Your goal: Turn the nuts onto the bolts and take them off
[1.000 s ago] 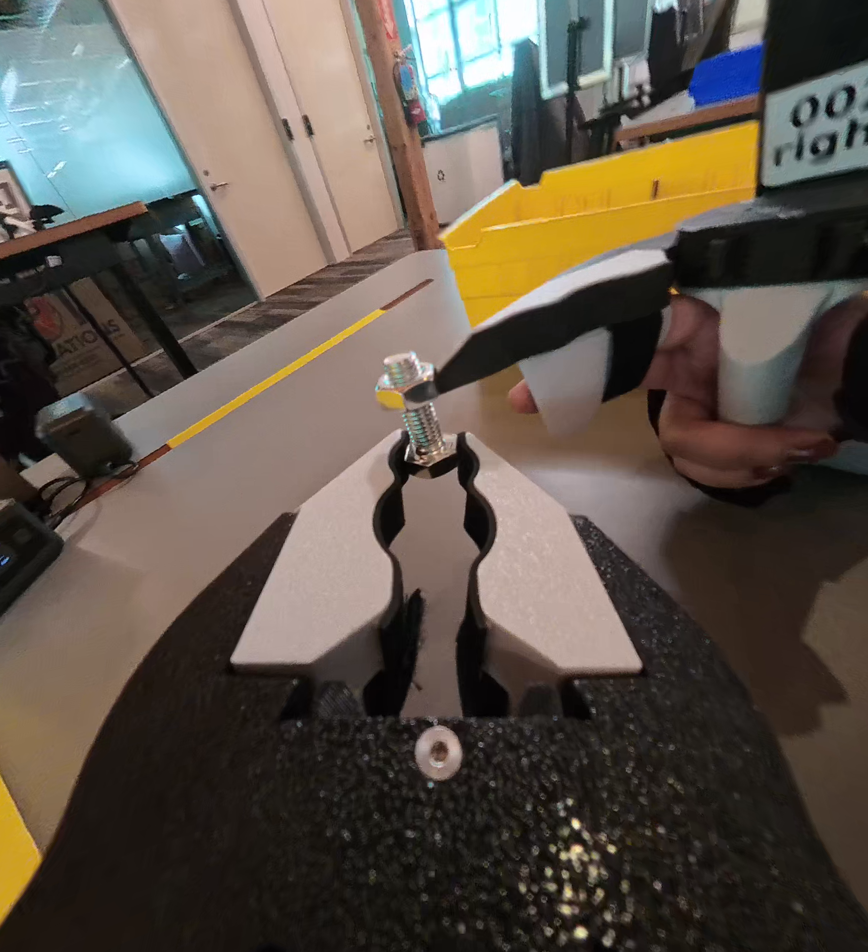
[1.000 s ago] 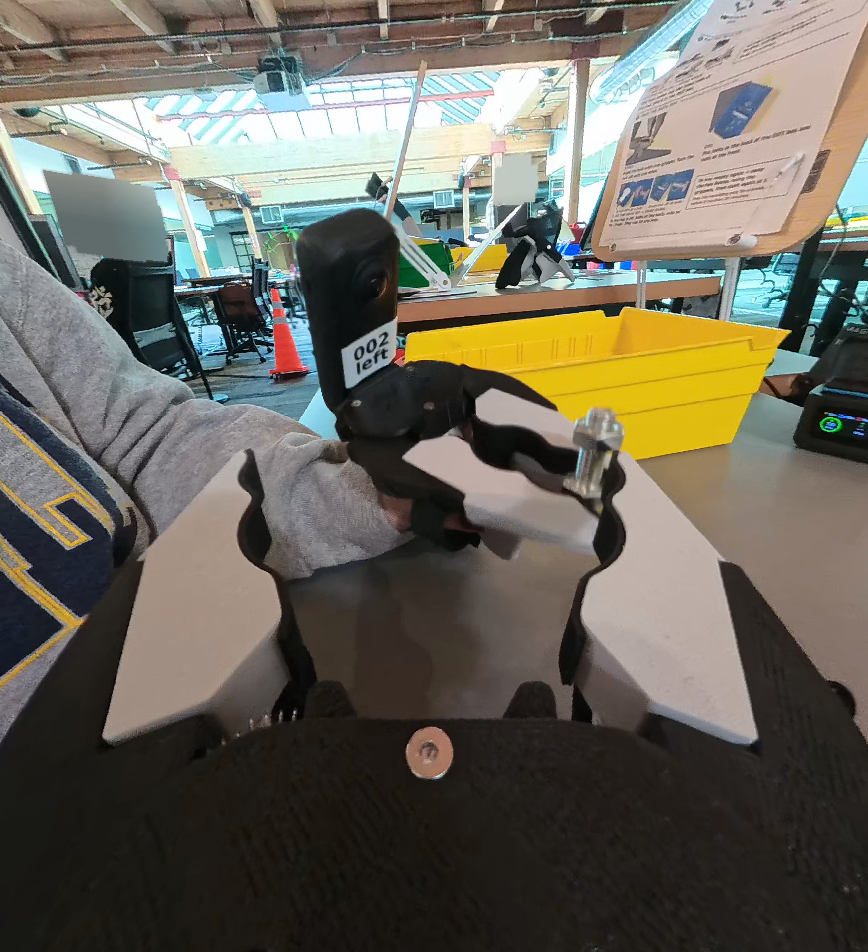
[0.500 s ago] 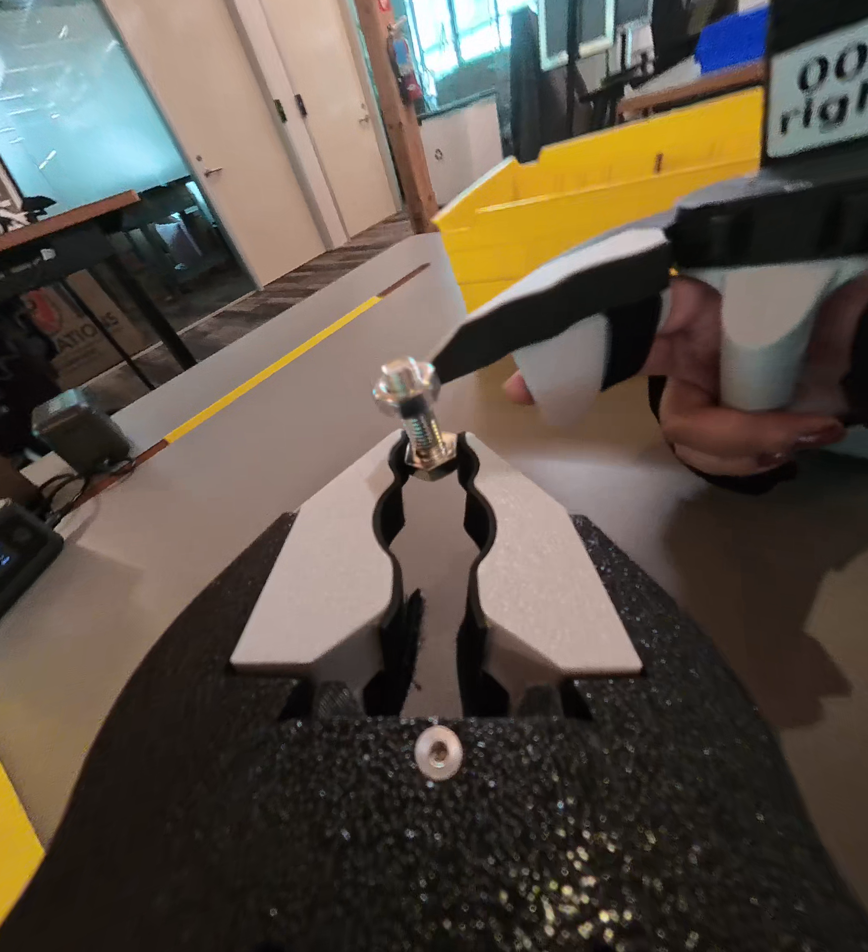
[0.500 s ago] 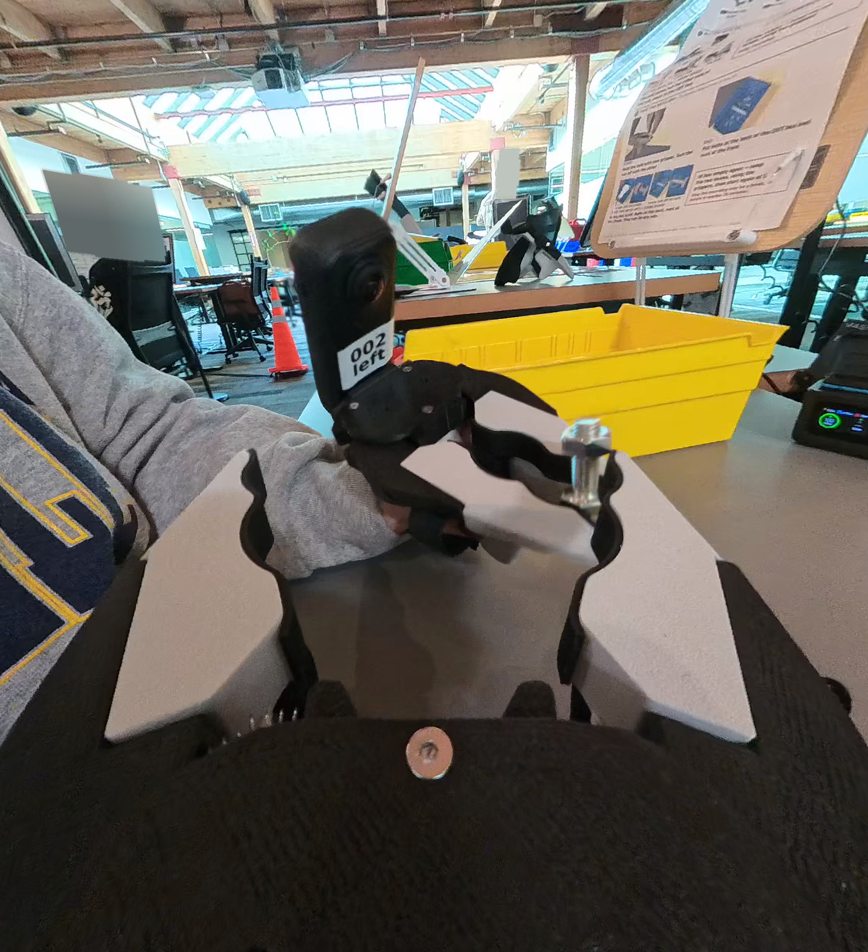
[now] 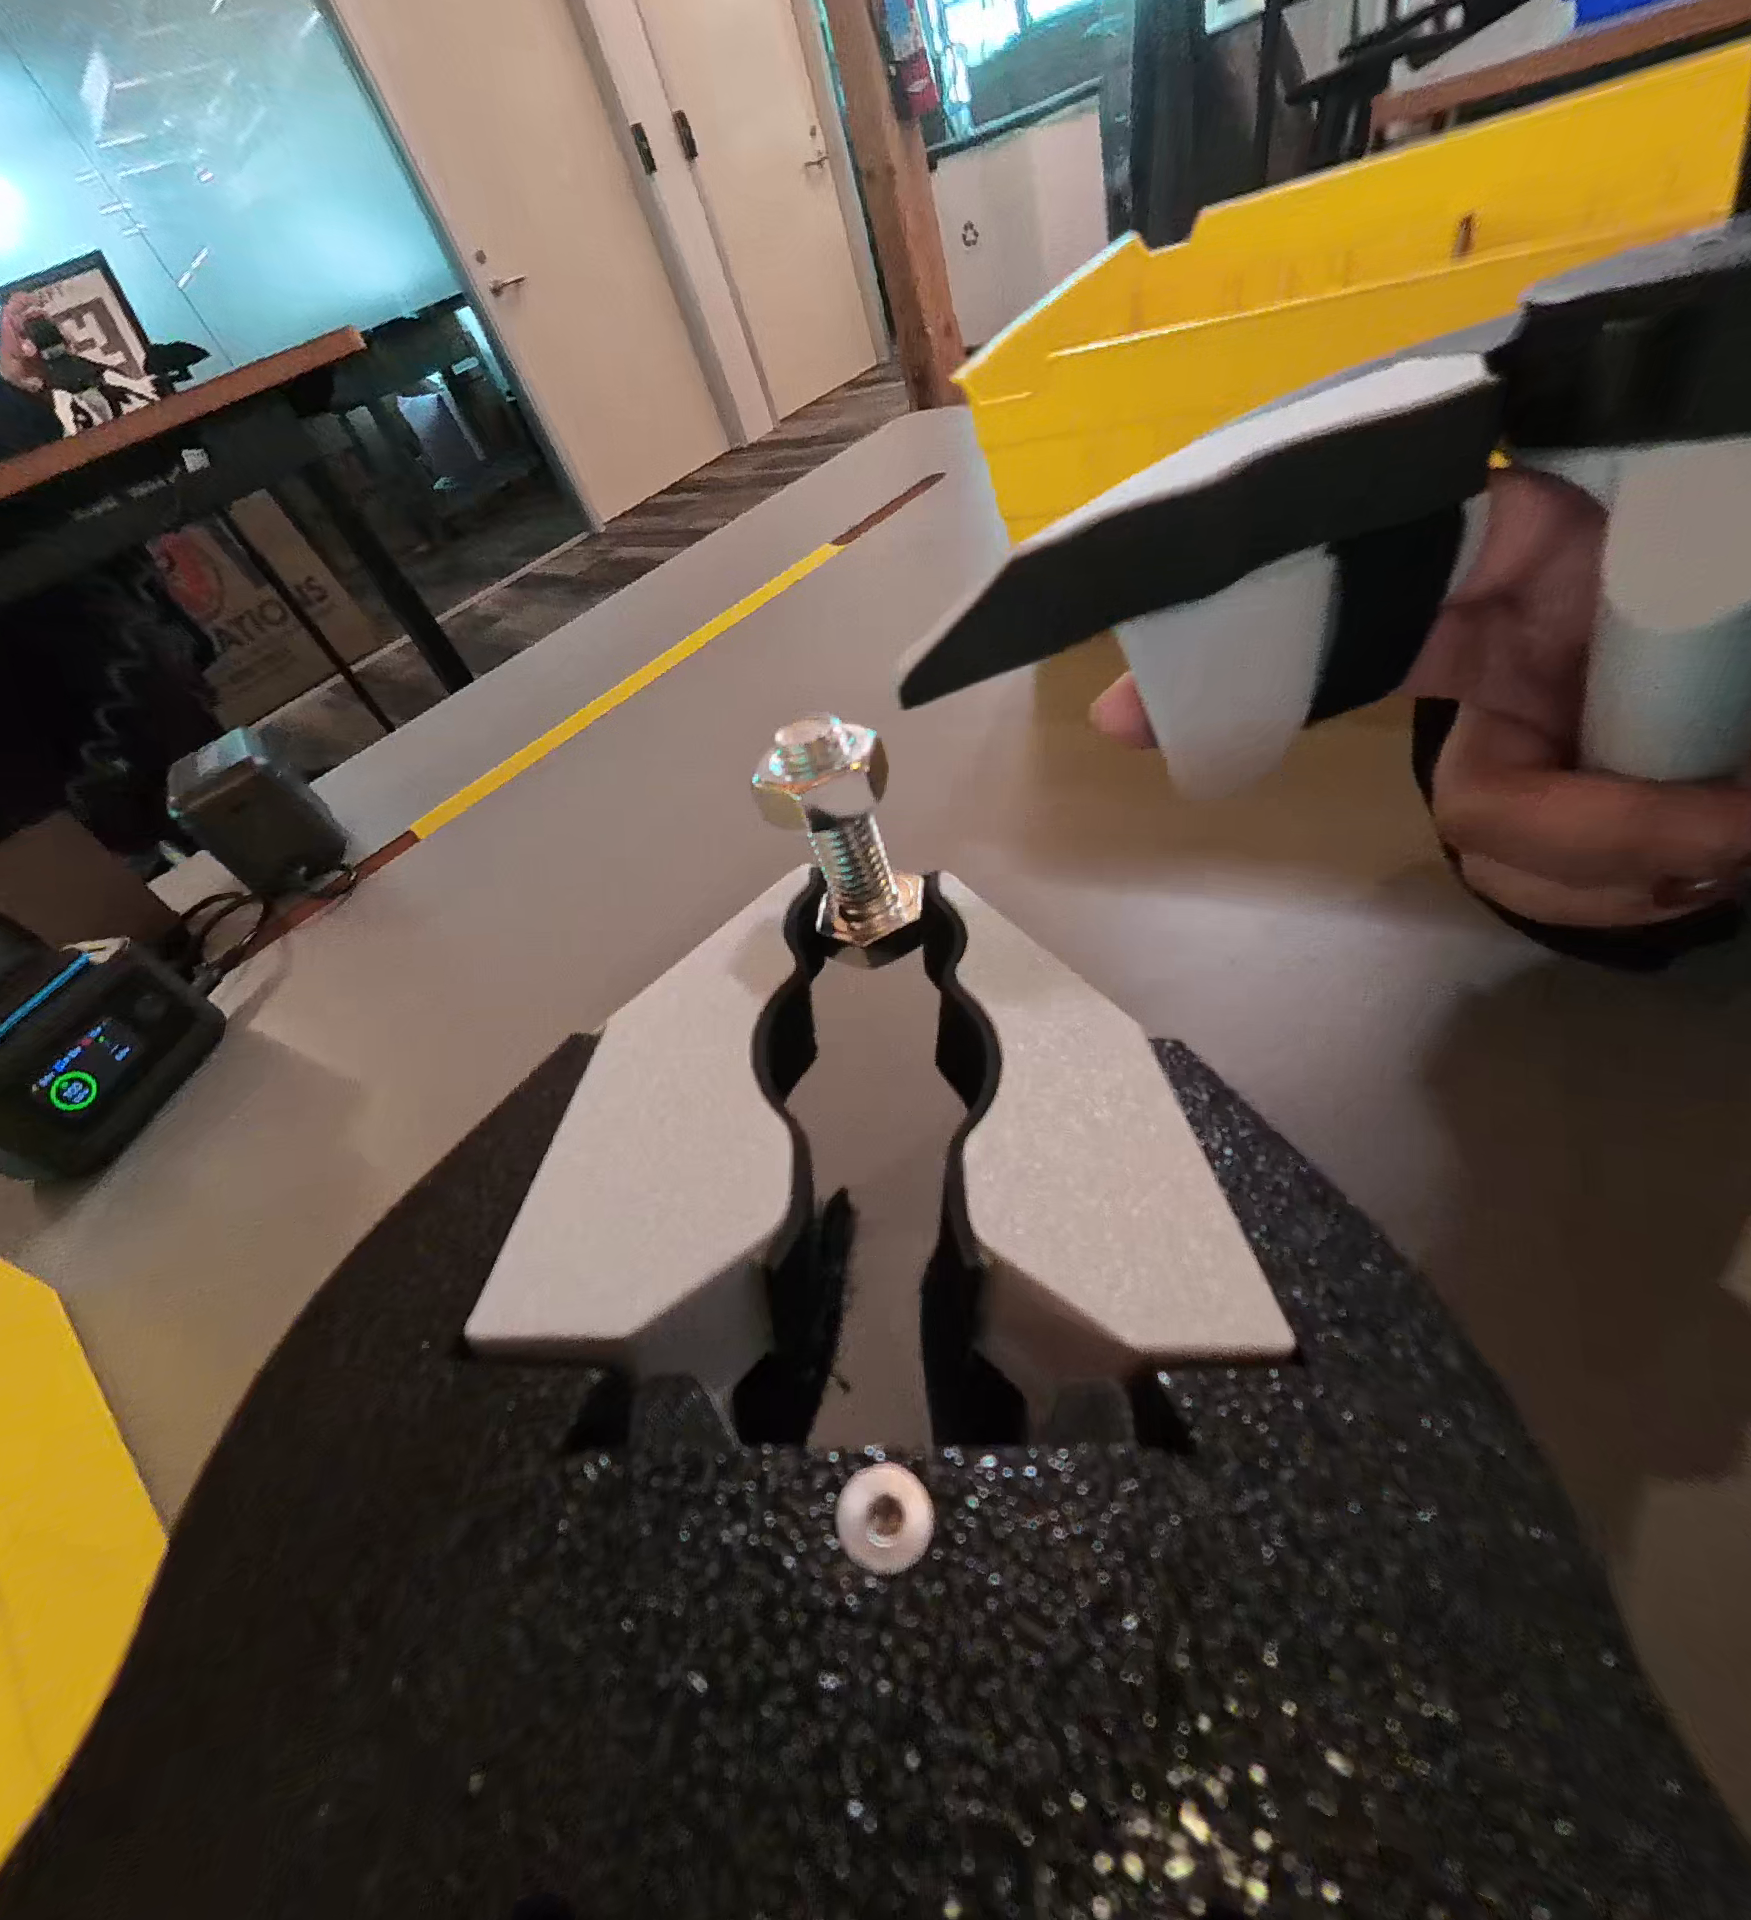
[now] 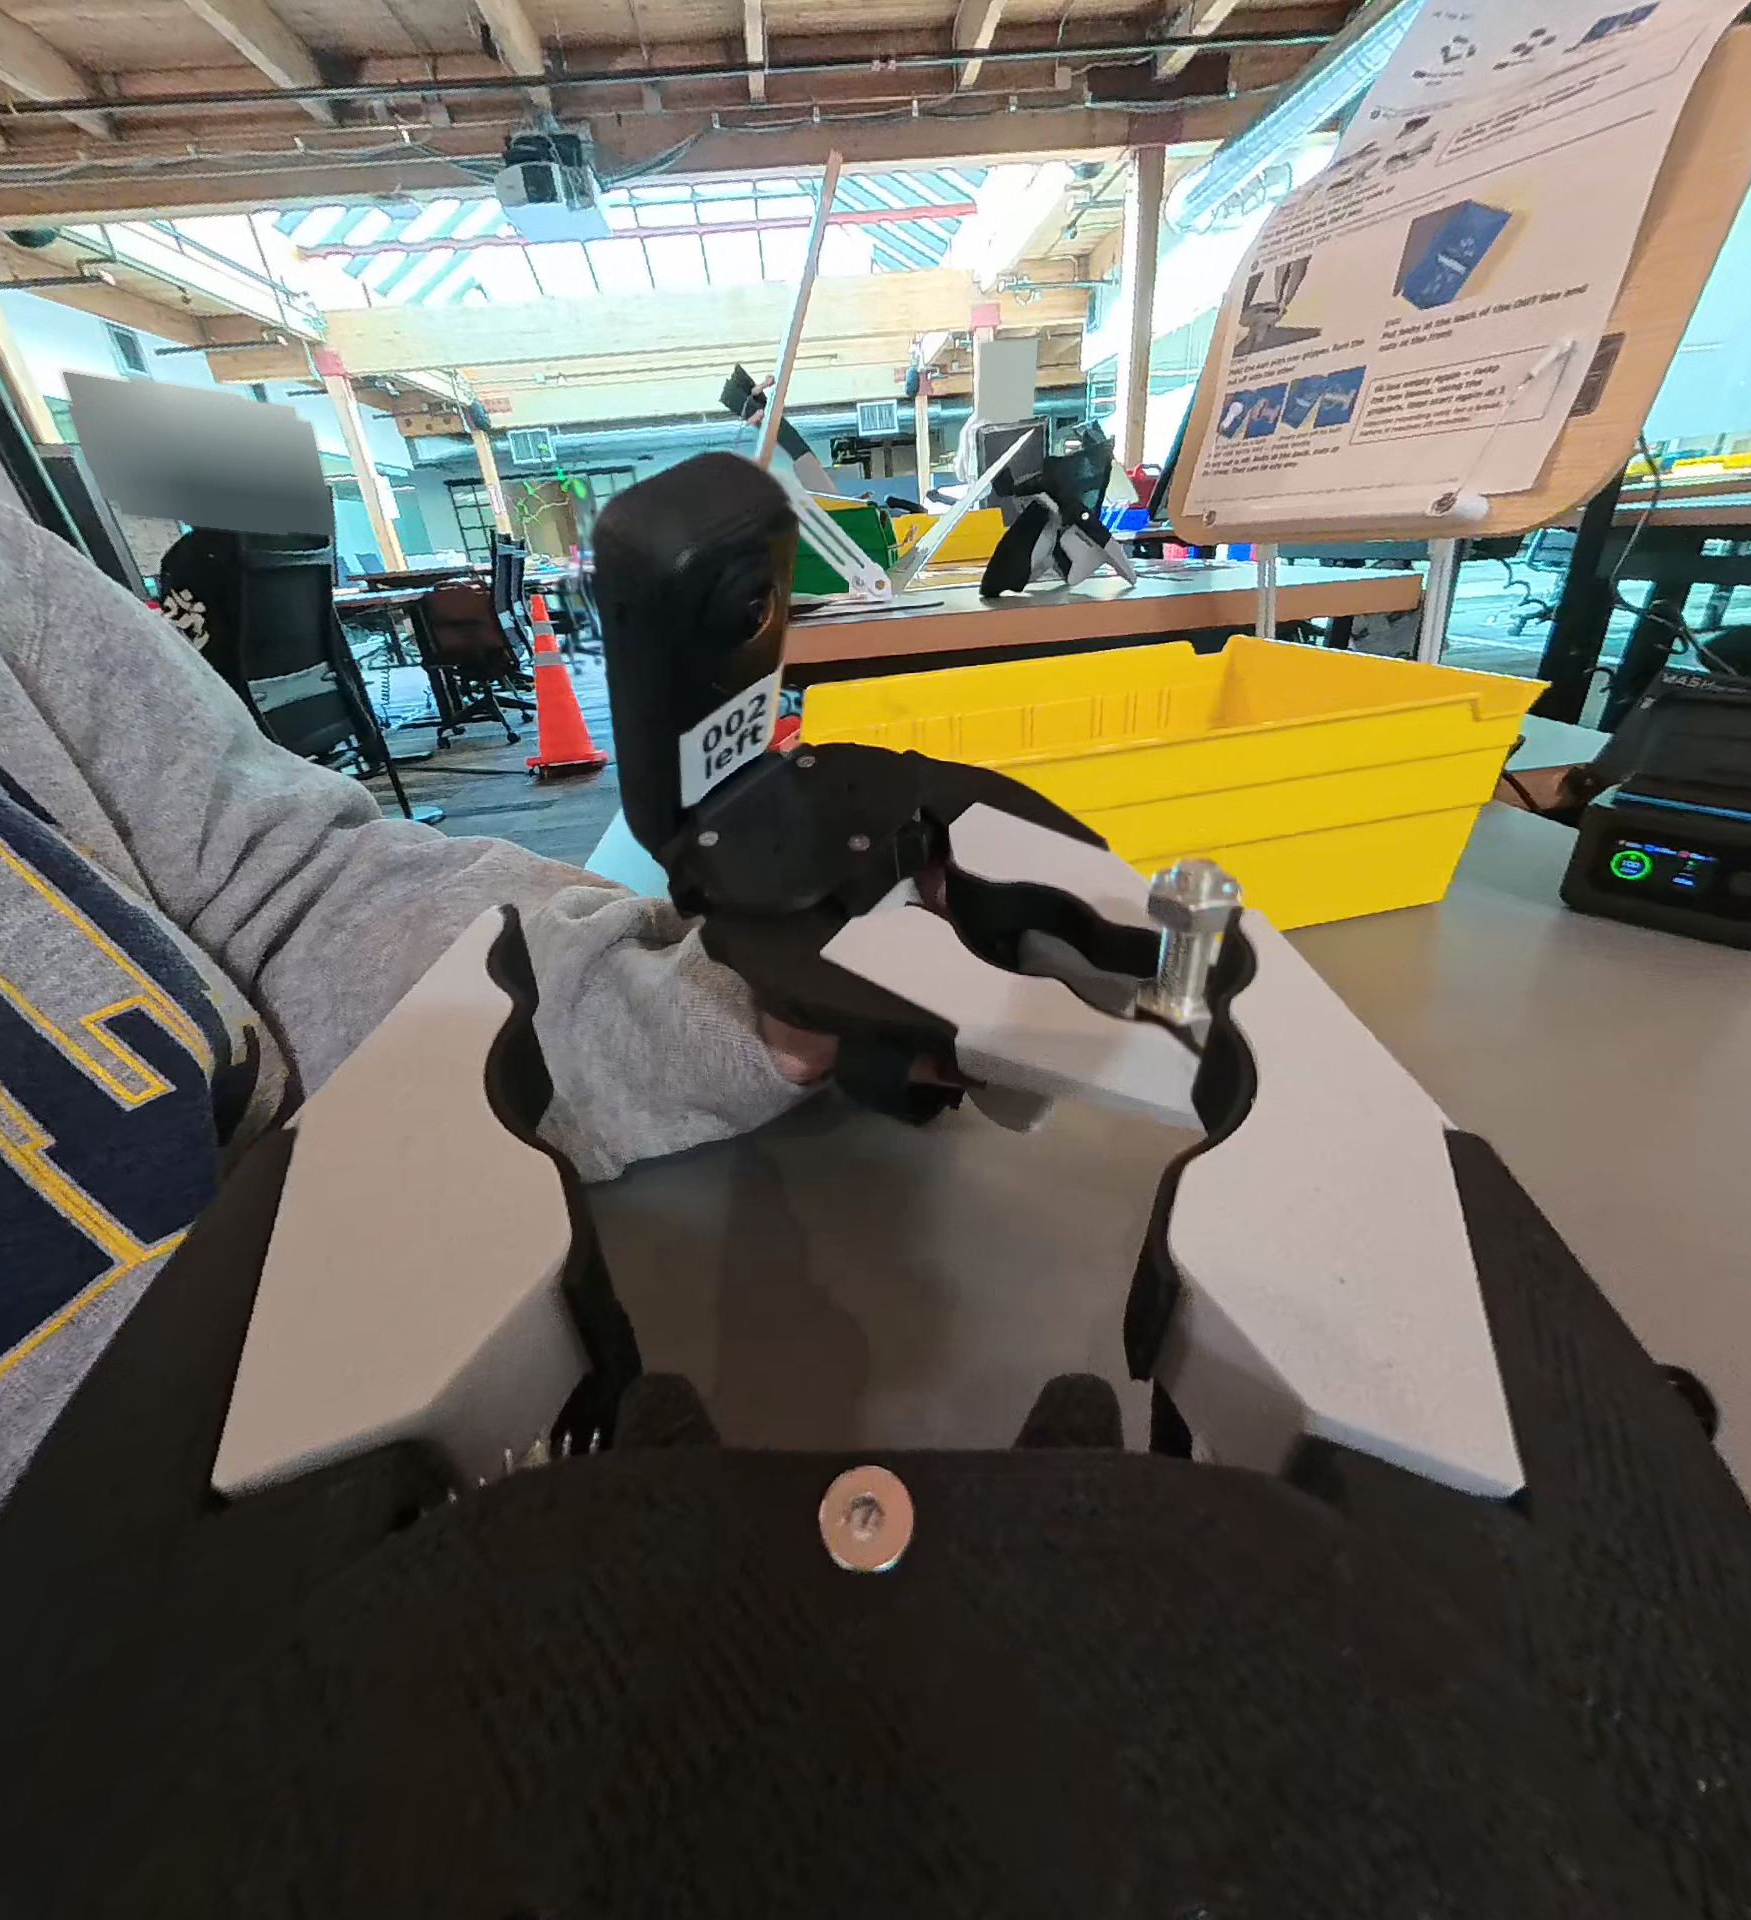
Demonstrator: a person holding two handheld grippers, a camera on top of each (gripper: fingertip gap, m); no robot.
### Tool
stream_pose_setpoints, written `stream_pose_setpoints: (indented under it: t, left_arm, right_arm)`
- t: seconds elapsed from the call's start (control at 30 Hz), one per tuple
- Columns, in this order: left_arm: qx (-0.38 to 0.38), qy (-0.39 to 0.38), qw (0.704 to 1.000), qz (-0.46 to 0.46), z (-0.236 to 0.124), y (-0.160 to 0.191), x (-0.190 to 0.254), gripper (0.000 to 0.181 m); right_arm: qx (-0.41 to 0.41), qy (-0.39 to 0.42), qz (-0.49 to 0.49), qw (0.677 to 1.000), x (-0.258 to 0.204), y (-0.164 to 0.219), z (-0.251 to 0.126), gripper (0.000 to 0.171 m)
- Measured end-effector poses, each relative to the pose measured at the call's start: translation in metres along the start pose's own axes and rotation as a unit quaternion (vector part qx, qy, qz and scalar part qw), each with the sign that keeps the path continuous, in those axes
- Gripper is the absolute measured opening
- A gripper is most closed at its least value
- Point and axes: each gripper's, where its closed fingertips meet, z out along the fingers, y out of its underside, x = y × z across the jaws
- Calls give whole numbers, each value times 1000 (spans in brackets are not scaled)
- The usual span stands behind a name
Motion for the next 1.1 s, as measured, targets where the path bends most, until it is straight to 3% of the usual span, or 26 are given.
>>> stream_pose_setpoints:
  t: [0.03, 0.2, 0.27, 0.47, 0.57, 0.67, 0.87, 1.0, 1.1]
  left_arm:
    - [-6, 5, 1000, 14, 1, 1, 4, 16]
    - [-4, 55, 996, 69, 5, -1, 30, 16]
    - [-16, 39, 996, 80, 6, 2, 28, 16]
    - [-1, -3, 1000, 4, 0, -1, 0, 16]
    - [1, 55, 997, 50, 3, -2, 26, 16]
    - [-23, 39, 995, 88, 7, 2, 30, 16]
    - [-7, -14, 999, -30, -1, 2, -9, 16]
    - [6, 62, 997, 35, 3, -5, 27, 15]
    - [-18, 75, 993, 91, 8, 0, 44, 15]
  right_arm:
    - [-1, -2, 0, 1000, -1, 1, 1, 128]
    - [-5, -9, 2, 1000, -4, 2, 2, 128]
    - [-4, -3, -4, 1000, -2, 1, 2, 128]
    - [-8, 2, -3, 1000, 0, 2, 1, 128]
    - [-12, -7, 0, 1000, -4, 5, 4, 130]
    - [-12, -2, -2, 1000, -2, 5, 3, 130]
    - [-12, 10, -9, 1000, 3, 4, 1, 129]
    - [-15, -4, -4, 1000, -3, 7, 4, 131]
    - [-18, -2, -5, 1000, -2, 8, 4, 131]
